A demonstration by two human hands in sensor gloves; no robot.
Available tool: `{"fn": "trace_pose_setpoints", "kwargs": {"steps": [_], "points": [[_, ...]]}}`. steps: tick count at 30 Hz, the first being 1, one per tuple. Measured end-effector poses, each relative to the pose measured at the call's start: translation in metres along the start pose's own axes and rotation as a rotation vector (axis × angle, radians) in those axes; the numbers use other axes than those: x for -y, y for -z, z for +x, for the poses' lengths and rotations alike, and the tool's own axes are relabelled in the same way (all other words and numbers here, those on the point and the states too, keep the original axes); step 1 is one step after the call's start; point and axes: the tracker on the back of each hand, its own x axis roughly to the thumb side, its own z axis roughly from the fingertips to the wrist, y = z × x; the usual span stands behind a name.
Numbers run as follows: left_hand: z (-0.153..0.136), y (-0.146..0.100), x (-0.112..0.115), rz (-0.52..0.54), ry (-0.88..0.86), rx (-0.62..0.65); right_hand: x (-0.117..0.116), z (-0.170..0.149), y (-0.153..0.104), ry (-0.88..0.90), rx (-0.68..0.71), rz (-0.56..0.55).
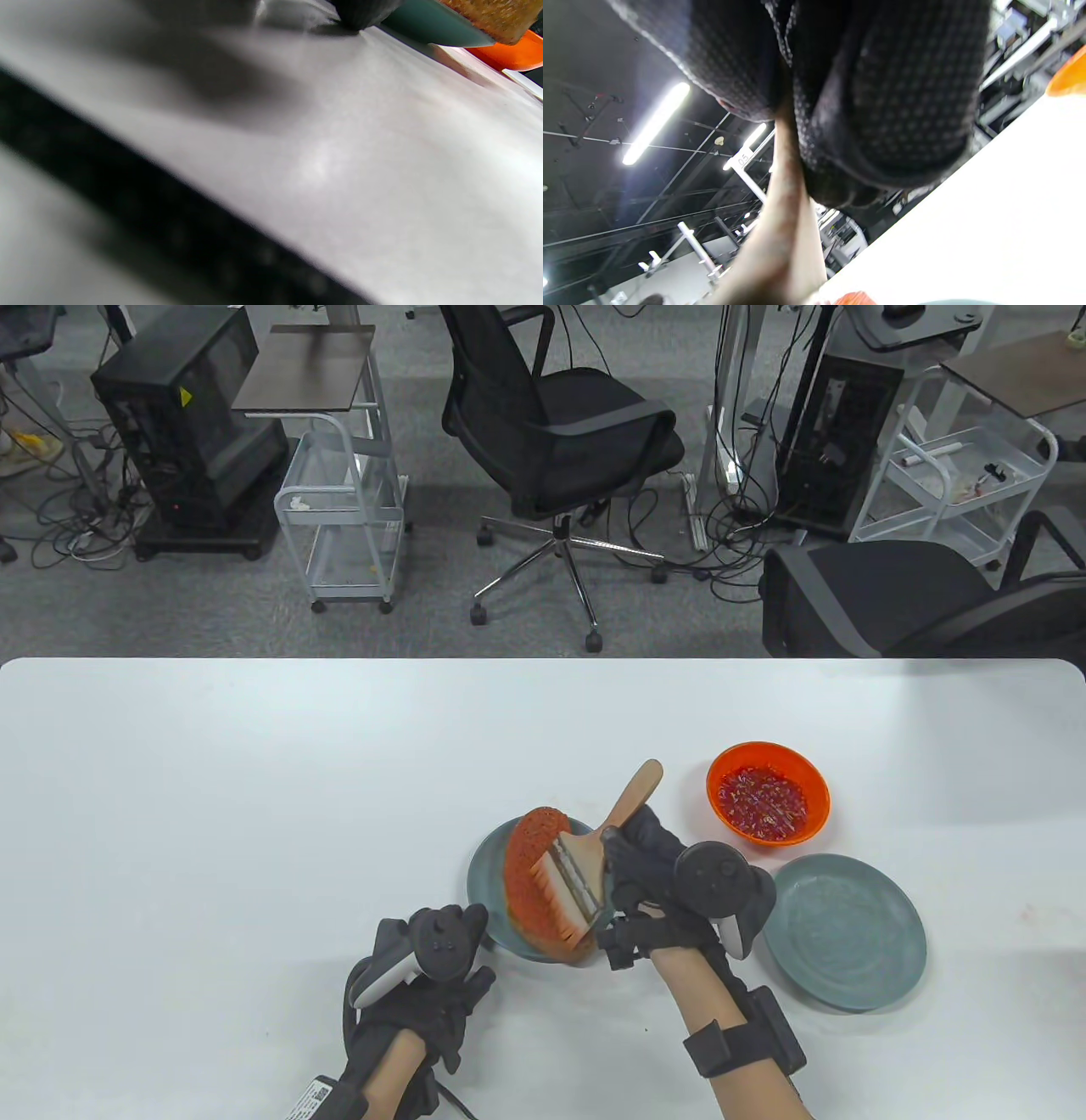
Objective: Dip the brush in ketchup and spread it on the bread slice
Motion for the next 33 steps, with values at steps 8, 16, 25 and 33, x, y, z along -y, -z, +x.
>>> {"fn": "trace_pose_setpoints", "kwargs": {"steps": [8,16,25,33], "points": [[0.0,0.0,0.0,-0.001,-0.001,-0.003,-0.002,0.006,-0.003,0.201,-0.081,0.01],[0.0,0.001,-0.001,-0.001,-0.004,-0.006,-0.009,0.0,-0.003,0.077,-0.091,0.039],[0.0,0.001,0.0,-0.001,-0.004,-0.004,-0.003,0.003,-0.003,0.228,-0.11,-0.017],[0.0,0.001,0.0,0.0,-0.004,-0.004,-0.004,-0.001,-0.004,0.026,-0.067,-0.002]]}}
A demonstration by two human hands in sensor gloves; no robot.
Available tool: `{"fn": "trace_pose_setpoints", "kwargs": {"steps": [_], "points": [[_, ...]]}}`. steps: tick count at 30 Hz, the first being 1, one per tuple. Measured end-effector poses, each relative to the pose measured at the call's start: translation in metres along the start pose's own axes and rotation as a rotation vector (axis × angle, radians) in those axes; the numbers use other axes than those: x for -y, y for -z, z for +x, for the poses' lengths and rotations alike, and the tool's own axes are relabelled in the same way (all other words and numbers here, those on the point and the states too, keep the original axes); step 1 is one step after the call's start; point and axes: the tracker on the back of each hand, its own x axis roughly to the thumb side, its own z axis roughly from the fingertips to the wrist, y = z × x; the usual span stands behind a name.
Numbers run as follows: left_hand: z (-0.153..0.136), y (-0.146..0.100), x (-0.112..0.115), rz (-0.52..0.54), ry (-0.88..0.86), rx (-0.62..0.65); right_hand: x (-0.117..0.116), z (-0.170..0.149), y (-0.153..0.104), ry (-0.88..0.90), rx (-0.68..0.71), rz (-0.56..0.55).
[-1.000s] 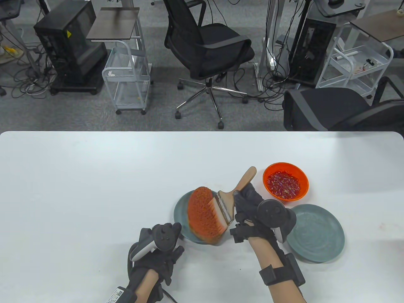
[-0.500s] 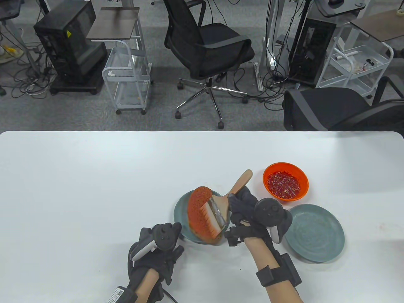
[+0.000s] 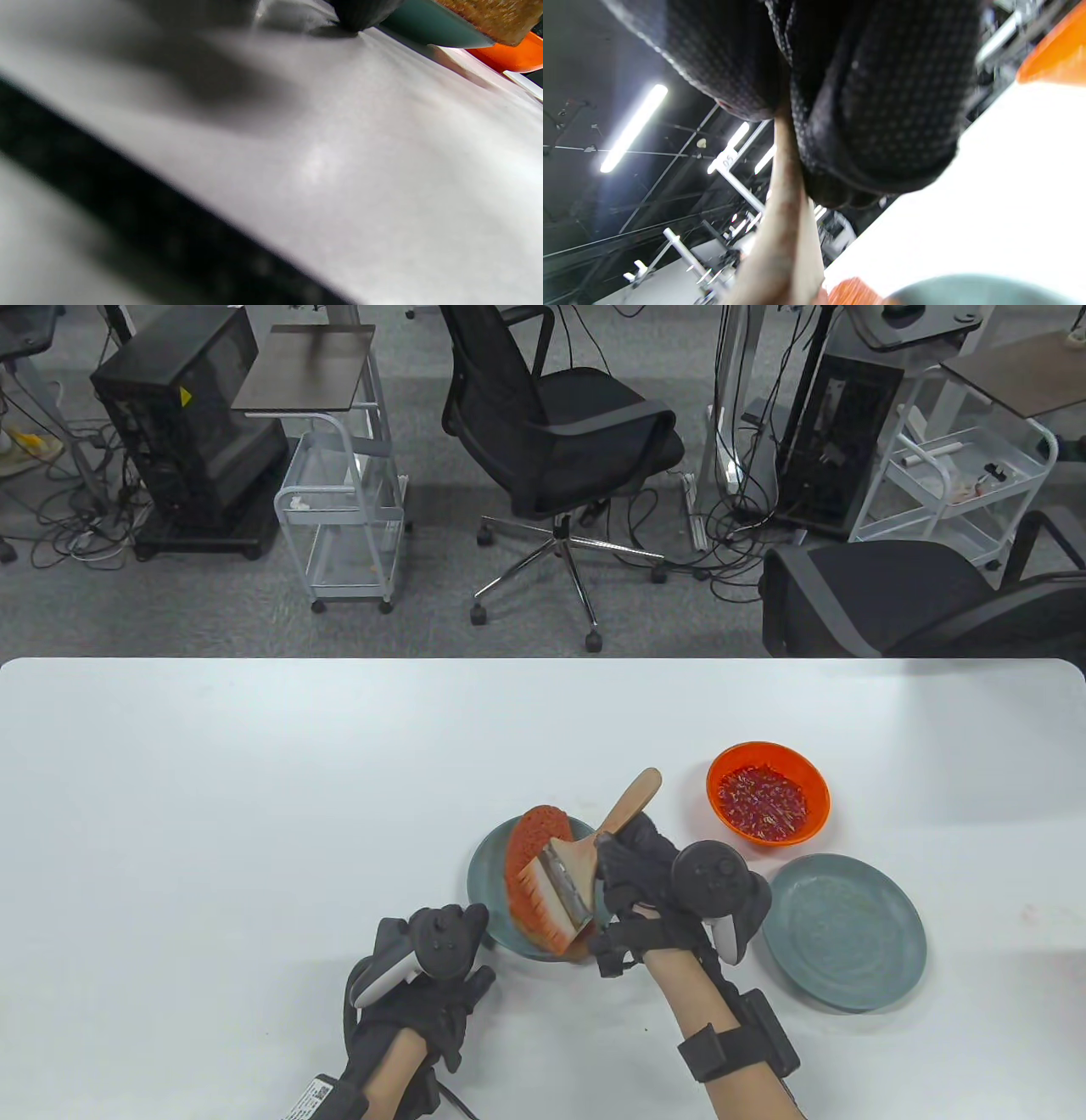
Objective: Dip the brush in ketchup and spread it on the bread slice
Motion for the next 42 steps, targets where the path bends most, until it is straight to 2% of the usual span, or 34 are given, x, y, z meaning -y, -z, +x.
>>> {"fn": "trace_pose_setpoints", "kwargs": {"steps": [2,4,7,11,13,16,19,22,24,26,28,31,34,38,40,42], "points": [[0.0,0.0,0.0,0.0,0.001,-0.001,0.014,-0.006,0.004,-0.057,0.001,-0.06],[0.0,0.0,0.0,-0.001,0.003,-0.001,0.019,-0.008,0.004,0.029,-0.048,-0.082],[0.0,0.0,0.0,-0.001,0.003,-0.002,0.006,-0.001,0.0,0.17,-0.091,-0.018],[0.0,0.0,0.0,0.001,0.0,0.0,-0.017,0.008,-0.008,0.19,-0.082,0.074],[-0.001,0.0,0.0,0.0,0.0,0.0,-0.02,0.009,-0.009,0.183,-0.089,0.084],[-0.001,0.0,0.0,-0.001,0.001,0.0,-0.011,0.003,-0.004,0.146,-0.095,0.059],[-0.001,0.0,0.0,0.001,0.003,0.0,0.009,-0.008,0.004,-0.026,-0.047,-0.027],[-0.001,0.0,0.0,0.0,0.004,0.0,0.02,-0.009,0.007,0.002,-0.06,-0.072],[-0.001,0.0,0.0,0.0,0.004,0.0,0.016,-0.005,0.005,0.07,-0.057,-0.069],[-0.001,0.0,0.0,0.0,0.005,0.0,-0.002,0.002,-0.001,0.183,-0.064,-0.014],[-0.001,0.0,0.0,0.001,0.004,0.0,-0.016,0.009,-0.007,0.21,-0.079,0.064],[-0.001,0.0,0.0,-0.001,0.004,0.001,-0.027,0.014,-0.011,0.173,-0.055,0.104],[-0.001,0.0,0.0,-0.002,0.004,0.002,-0.019,0.01,-0.007,0.103,-0.043,0.072],[-0.001,0.0,0.0,-0.001,0.004,0.001,0.011,-0.003,0.004,-0.043,-0.015,-0.05],[0.0,0.0,0.0,-0.002,0.005,0.0,0.019,-0.003,0.005,-0.012,-0.027,-0.075],[0.0,0.0,0.0,-0.002,0.005,0.0,0.017,0.003,0.003,0.078,-0.041,-0.056]]}}
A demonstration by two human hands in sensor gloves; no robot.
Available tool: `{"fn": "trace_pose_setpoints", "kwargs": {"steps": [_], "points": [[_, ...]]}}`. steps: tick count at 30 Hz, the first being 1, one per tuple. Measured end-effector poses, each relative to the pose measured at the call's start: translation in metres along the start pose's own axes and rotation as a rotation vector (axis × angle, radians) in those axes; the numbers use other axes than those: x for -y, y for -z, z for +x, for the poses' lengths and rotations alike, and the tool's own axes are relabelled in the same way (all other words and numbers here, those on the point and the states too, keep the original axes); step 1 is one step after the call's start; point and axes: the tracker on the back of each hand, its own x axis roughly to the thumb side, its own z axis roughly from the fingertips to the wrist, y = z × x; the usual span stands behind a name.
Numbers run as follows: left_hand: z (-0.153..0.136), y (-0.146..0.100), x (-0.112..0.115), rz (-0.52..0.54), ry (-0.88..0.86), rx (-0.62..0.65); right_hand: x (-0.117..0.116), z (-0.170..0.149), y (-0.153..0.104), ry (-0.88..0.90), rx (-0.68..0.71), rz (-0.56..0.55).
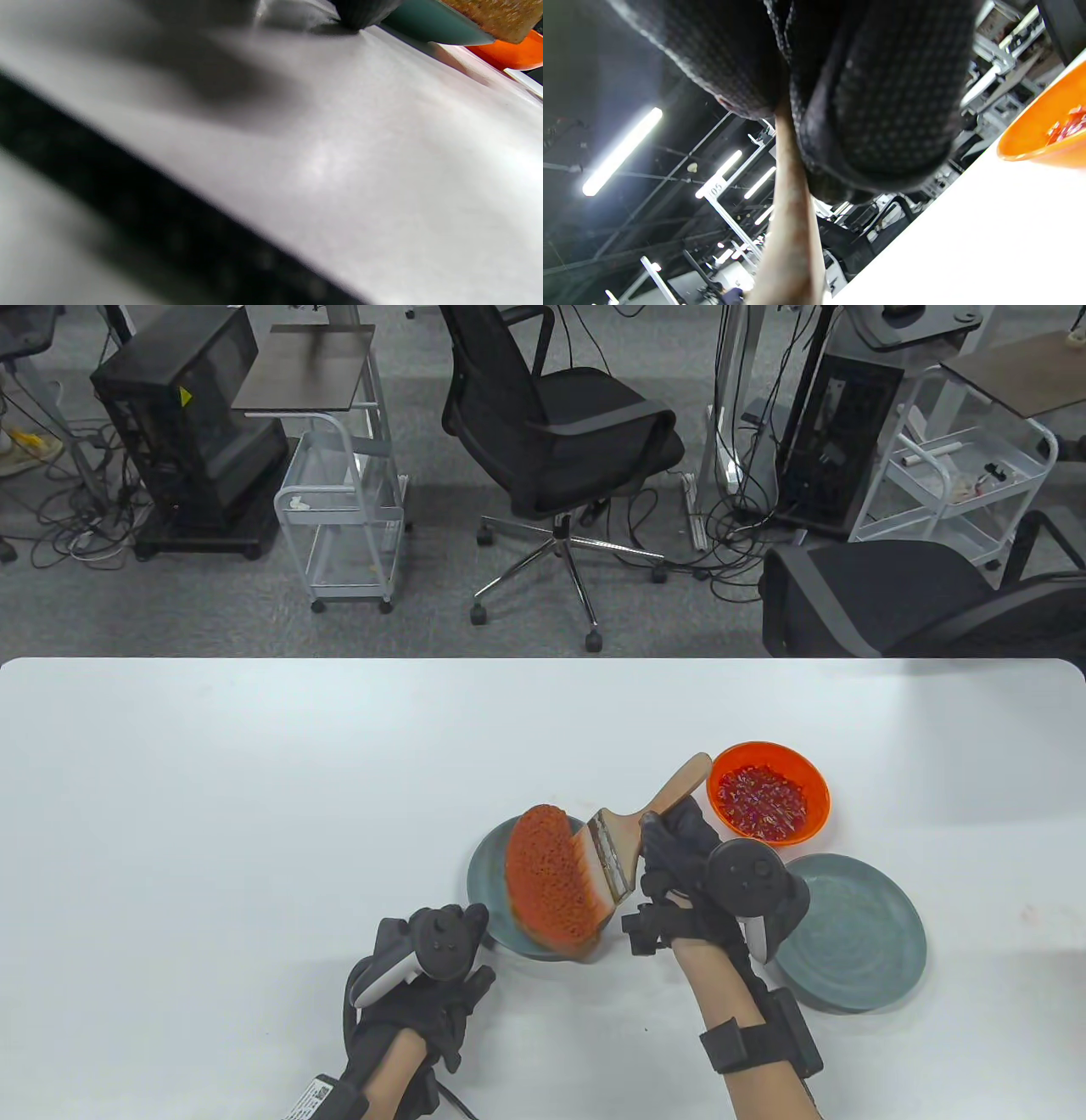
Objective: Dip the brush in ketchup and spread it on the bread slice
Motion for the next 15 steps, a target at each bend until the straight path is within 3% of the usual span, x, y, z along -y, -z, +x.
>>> {"fn": "trace_pose_setpoints", "kwargs": {"steps": [3,7,15], "points": [[0.0,0.0,0.0,0.001,0.0,0.0,-0.021,0.011,-0.007,0.102,-0.013,0.122],[0.0,0.0,0.0,0.001,0.0,0.0,-0.032,0.009,-0.011,0.052,-0.028,0.174],[0.0,0.0,0.0,0.0,0.001,0.0,0.014,-0.014,0.011,-0.09,-0.009,-0.005]]}}
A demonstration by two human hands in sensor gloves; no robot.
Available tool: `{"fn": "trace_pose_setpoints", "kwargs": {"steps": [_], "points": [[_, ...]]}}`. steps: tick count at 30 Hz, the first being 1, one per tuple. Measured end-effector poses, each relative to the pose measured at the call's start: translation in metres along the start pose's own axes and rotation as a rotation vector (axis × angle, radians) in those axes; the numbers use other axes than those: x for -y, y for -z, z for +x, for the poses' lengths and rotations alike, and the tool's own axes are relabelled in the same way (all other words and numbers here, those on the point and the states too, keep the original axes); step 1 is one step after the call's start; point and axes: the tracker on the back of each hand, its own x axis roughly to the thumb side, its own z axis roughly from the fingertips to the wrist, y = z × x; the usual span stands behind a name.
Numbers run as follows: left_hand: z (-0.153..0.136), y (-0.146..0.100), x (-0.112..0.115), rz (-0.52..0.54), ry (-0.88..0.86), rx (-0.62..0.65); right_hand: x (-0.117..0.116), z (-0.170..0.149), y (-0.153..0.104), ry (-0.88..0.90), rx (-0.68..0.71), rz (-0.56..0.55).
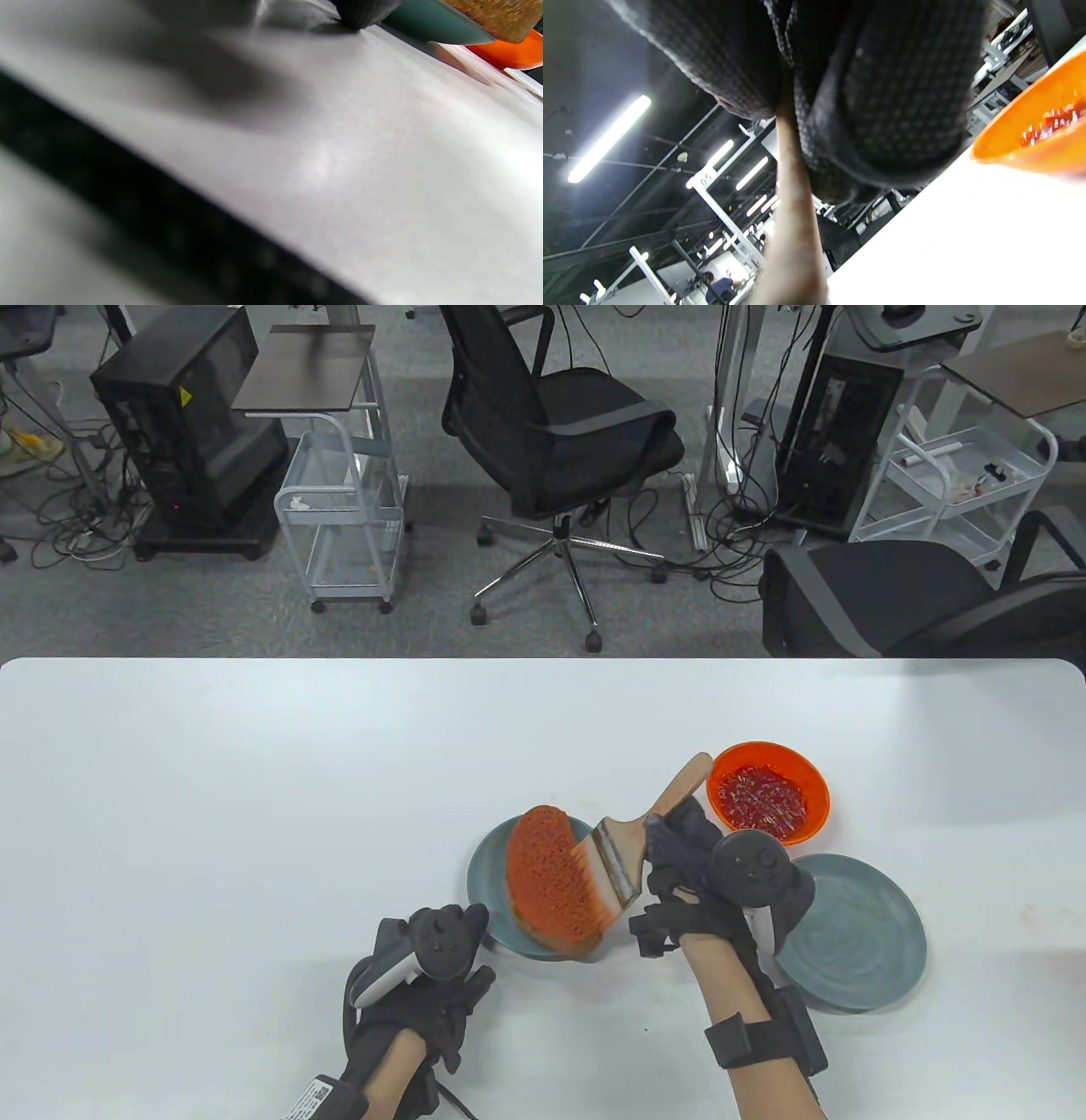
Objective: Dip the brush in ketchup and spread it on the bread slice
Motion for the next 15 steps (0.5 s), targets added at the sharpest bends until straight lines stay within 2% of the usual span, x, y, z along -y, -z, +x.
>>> {"fn": "trace_pose_setpoints", "kwargs": {"steps": [3,5,7,9,11,15], "points": [[0.0,0.0,0.0,0.0,0.001,0.0,-0.004,0.005,-0.001,0.093,0.037,0.022],[0.0,0.0,0.0,0.0,0.001,0.0,-0.02,0.013,-0.006,0.196,0.052,0.11],[0.0,0.0,0.0,-0.001,0.0,0.0,-0.033,0.019,-0.012,0.208,0.06,0.175],[0.0,0.0,0.0,-0.001,-0.001,0.001,-0.038,0.022,-0.013,0.173,0.075,0.196],[0.0,0.0,0.0,0.0,-0.001,0.001,-0.035,0.019,-0.011,0.096,0.09,0.179],[0.0,0.0,0.0,0.0,0.0,0.001,-0.007,0.006,-0.003,-0.004,0.115,-0.005]]}}
